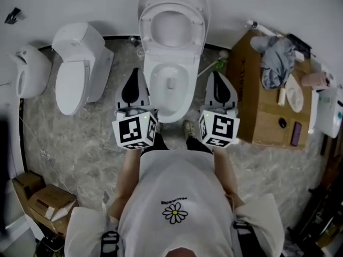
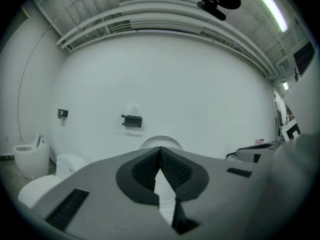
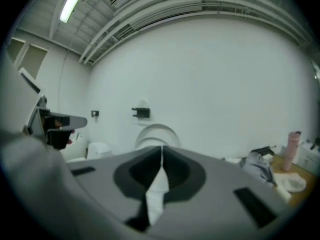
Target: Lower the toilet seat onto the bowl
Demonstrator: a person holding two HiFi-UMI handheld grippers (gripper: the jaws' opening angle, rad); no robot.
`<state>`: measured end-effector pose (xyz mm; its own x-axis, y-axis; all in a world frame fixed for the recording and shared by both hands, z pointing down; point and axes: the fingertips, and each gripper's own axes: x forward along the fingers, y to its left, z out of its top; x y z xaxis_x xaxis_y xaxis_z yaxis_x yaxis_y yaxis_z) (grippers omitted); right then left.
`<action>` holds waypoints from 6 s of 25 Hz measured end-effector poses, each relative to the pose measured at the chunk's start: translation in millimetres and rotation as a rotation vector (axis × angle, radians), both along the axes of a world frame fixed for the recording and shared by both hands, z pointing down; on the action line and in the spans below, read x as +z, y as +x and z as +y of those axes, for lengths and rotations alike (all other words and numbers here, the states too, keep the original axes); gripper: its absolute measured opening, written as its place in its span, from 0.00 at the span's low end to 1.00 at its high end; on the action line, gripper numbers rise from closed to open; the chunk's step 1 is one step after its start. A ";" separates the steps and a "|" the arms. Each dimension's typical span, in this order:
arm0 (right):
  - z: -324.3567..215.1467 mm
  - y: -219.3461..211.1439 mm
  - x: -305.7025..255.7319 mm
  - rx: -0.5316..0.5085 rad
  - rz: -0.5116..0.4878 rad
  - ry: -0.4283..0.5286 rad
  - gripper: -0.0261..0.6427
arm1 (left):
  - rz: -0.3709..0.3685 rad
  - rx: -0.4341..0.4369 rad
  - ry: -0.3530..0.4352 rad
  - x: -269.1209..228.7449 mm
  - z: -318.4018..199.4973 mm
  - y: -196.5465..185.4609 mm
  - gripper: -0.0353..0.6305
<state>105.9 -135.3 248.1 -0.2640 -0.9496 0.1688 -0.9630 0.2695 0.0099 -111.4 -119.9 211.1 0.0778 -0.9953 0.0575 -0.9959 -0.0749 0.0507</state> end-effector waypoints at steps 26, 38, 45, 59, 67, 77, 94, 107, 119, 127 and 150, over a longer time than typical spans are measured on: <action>-262.2 -49.4 58.6 -0.003 0.207 -0.107 0.28 | -0.168 0.199 -0.152 90.8 -274.5 -41.1 0.31; -322.0 -52.2 123.9 0.011 0.342 -0.166 0.25 | -0.226 0.138 -0.288 162.6 -338.8 -51.5 0.30; -321.3 -54.8 124.0 0.053 0.346 -0.113 0.20 | -0.246 0.179 -0.278 165.0 -343.0 -47.6 0.21; -295.4 -52.4 120.2 0.061 0.373 -0.076 0.15 | -0.192 0.207 -0.248 162.1 -315.6 -49.7 0.21; -251.8 -55.1 116.4 0.073 0.321 -0.073 0.16 | -0.180 0.222 -0.223 158.5 -270.7 -52.2 0.21; -185.1 -50.4 126.3 0.032 0.352 -0.068 0.16 | -0.124 0.191 -0.246 168.6 -204.8 -47.7 0.24; -79.8 -53.2 161.8 -0.032 0.353 -0.147 0.20 | -0.224 0.298 -0.354 206.5 -103.1 -47.0 0.25; -37.2 -53.4 191.8 -0.094 0.265 -0.309 0.22 | -0.271 0.334 -0.418 233.2 -59.9 -47.3 0.26; 3.6 -54.0 220.7 -0.126 0.275 -0.390 0.25 | -0.294 0.449 -0.479 262.4 -20.6 -48.7 0.29; 35.1 -54.7 251.5 -0.196 0.324 -0.476 0.27 | -0.323 0.520 -0.548 296.4 11.6 -50.0 0.31; 120.3 -56.1 356.0 -0.421 0.476 -0.728 0.29 | -0.477 0.718 -0.816 400.9 94.2 -53.6 0.35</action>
<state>49.8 -15.1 604.1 -0.3105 -0.4137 0.8558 -0.7246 0.6857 0.0685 -165.0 -25.6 612.1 0.4017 -0.3882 0.8294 -0.6706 -0.7415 -0.0222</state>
